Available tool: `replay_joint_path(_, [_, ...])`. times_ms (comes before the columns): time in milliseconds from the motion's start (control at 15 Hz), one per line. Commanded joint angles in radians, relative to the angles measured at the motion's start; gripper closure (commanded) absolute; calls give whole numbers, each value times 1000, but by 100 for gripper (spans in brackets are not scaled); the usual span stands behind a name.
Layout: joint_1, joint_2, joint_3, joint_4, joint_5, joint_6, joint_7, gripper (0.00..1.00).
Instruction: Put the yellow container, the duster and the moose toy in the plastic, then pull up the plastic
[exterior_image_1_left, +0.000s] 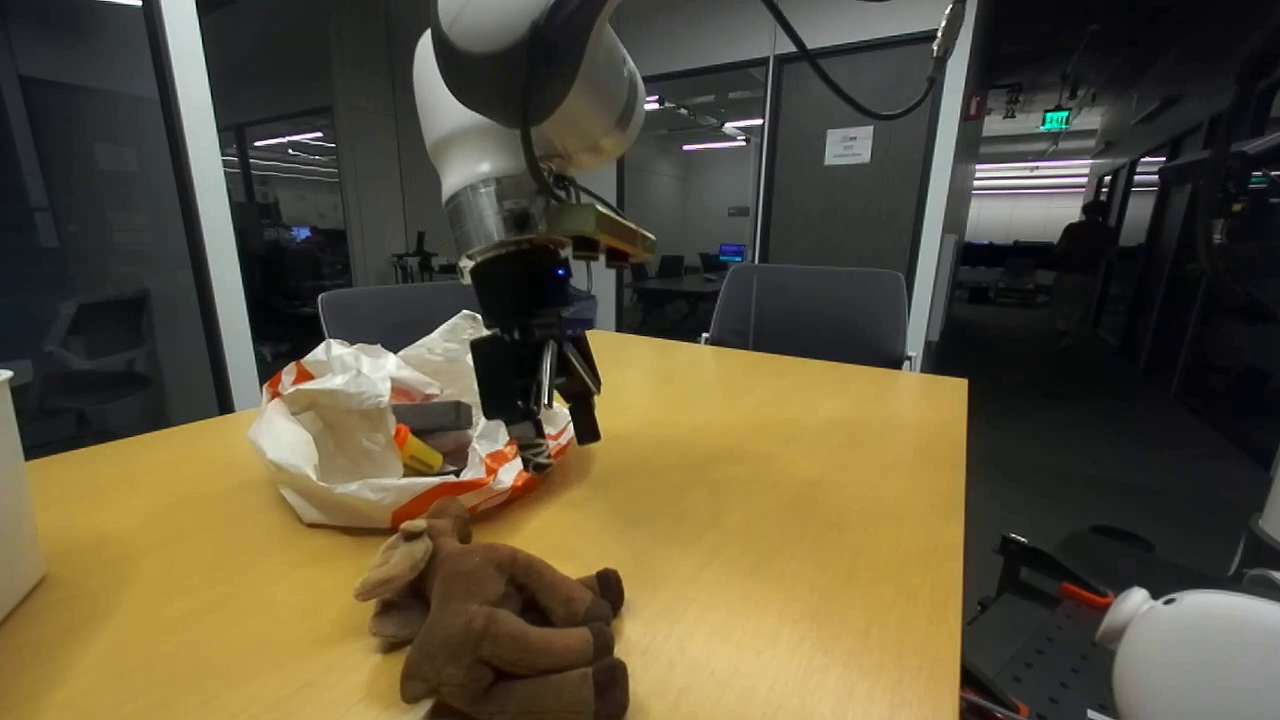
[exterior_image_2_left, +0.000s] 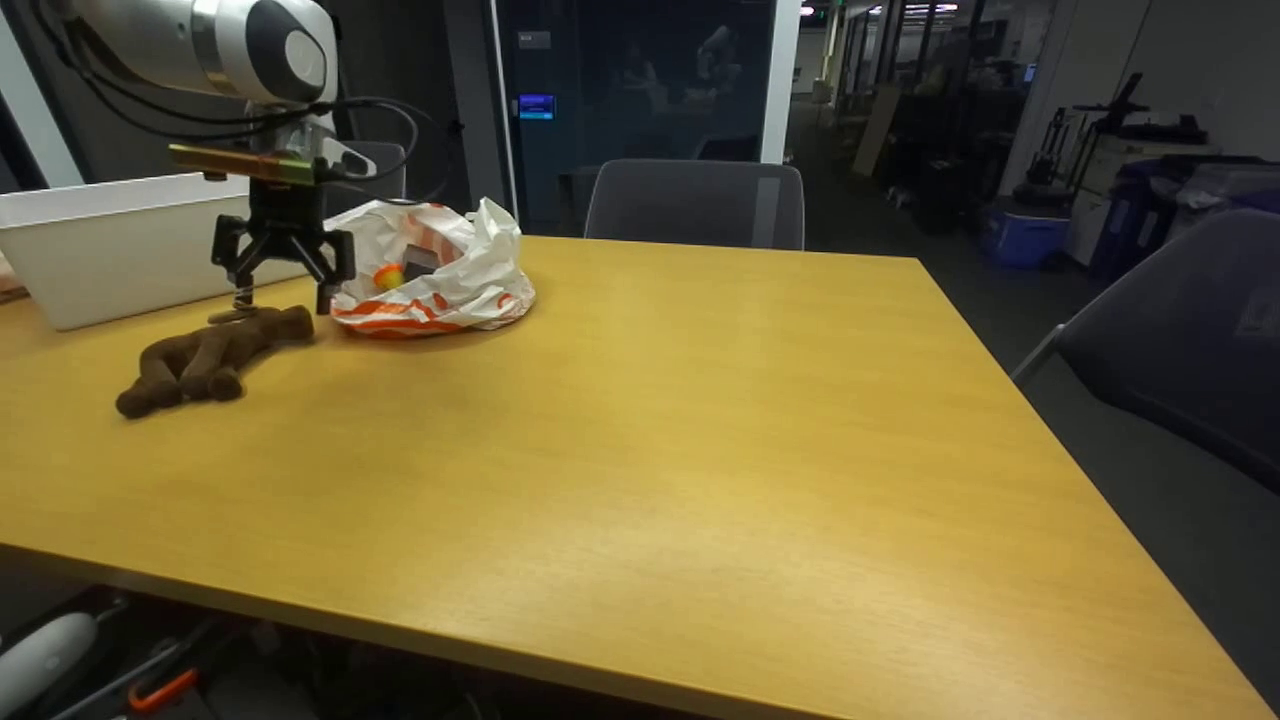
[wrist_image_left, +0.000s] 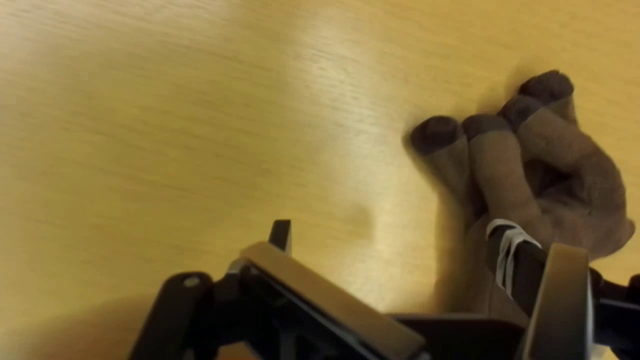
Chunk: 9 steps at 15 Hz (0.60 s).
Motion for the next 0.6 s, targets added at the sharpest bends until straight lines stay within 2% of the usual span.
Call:
replay_joint_path(0, [-36,-40,56,-179,131,154,-168,0])
replay_joint_path(200, [-30,-14,102,-237,199,321,-292,0])
replay_joint_path(467, [-13,-6,144,-263,171,439,-334,0])
replay_joint_path(533, [-17,-8,153,-269,169,448,-352,25])
